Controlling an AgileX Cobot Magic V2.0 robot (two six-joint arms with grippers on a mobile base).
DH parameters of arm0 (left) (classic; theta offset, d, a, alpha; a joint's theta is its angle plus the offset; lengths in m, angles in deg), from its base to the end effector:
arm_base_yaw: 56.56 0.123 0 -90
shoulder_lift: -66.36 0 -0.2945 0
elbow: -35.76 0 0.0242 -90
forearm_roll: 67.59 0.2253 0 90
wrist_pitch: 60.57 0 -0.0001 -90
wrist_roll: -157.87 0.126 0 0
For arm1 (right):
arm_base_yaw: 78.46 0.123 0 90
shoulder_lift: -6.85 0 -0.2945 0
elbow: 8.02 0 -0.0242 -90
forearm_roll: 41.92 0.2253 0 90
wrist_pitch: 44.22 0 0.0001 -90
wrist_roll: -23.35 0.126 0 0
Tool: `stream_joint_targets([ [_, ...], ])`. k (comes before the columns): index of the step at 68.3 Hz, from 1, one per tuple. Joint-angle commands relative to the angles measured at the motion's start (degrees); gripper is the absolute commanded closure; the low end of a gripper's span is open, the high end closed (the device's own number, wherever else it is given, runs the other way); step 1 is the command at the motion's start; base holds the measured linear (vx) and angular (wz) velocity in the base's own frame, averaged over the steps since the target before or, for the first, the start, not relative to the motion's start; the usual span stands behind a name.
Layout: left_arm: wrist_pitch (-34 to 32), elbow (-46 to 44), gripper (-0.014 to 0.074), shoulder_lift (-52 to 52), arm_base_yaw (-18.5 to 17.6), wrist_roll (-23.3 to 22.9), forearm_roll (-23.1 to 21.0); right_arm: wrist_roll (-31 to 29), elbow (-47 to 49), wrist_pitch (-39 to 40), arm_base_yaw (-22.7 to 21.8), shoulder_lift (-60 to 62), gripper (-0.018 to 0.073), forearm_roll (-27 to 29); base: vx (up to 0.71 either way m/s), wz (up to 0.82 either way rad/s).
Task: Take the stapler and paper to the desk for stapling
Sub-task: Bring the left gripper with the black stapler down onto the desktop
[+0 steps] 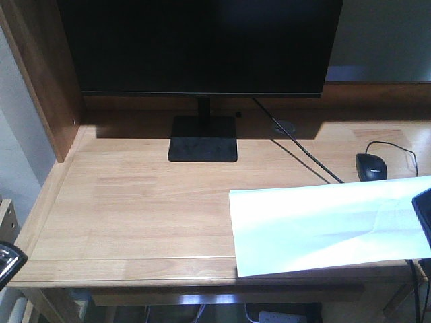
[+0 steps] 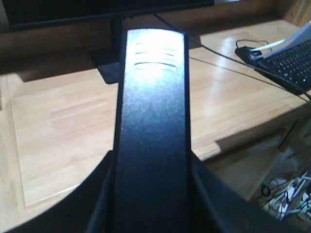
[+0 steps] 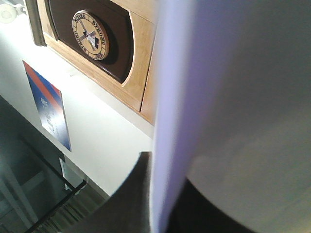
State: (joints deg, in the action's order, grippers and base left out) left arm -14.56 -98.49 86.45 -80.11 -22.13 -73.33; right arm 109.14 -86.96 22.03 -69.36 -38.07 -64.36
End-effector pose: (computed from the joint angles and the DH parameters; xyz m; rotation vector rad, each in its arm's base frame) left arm 0.0292 -0.0226 0.2919 0.3816 1.9312 -0.3866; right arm 0.0855 0.0583 0.2857 0.3316 1.1529 1.5142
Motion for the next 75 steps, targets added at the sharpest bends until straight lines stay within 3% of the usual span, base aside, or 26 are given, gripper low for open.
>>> stream_joint_targets([
  [1, -9.18, -1.73, 0.0603, 0.52, -0.29, -0.33, -0.76, -0.87, -1.40, 7.71, -0.19, -0.19, 0.0561, 0.99, 0.00, 0.00],
  [17, -18.81, -2.27, 0.0603, 3.08, -0.29, -0.67, -0.56, -0.87, -1.40, 7.71, -0.19, -0.19, 0.0561, 0.99, 0.00, 0.00],
  [30, -19.16, -6.99, 0.0603, 14.31, -0.29, -0.49, -0.61, -0.87, -1.40, 7.71, -0.19, -0.19, 0.0561, 0.99, 0.00, 0.00],
  [42, -19.10, -12.86, 0.0603, 26.46, -0.29, 4.73, -1.15, -0.87, -1.40, 7.71, -0.19, -0.19, 0.0561, 0.99, 0.00, 0.00],
  [56, -21.71, -17.11, 0.0603, 38.42, -0.29, 18.14, -10.83, -0.87, -1.40, 7.71, -0.19, -0.19, 0.0561, 0.99, 0.00, 0.00],
  [75, -20.72, -21.13, 0.0603, 54.11, 0.22, 45.48, -34.02, -0.87, -1.40, 7.71, -0.19, -0.19, 0.0561, 0.99, 0.00, 0.00],
])
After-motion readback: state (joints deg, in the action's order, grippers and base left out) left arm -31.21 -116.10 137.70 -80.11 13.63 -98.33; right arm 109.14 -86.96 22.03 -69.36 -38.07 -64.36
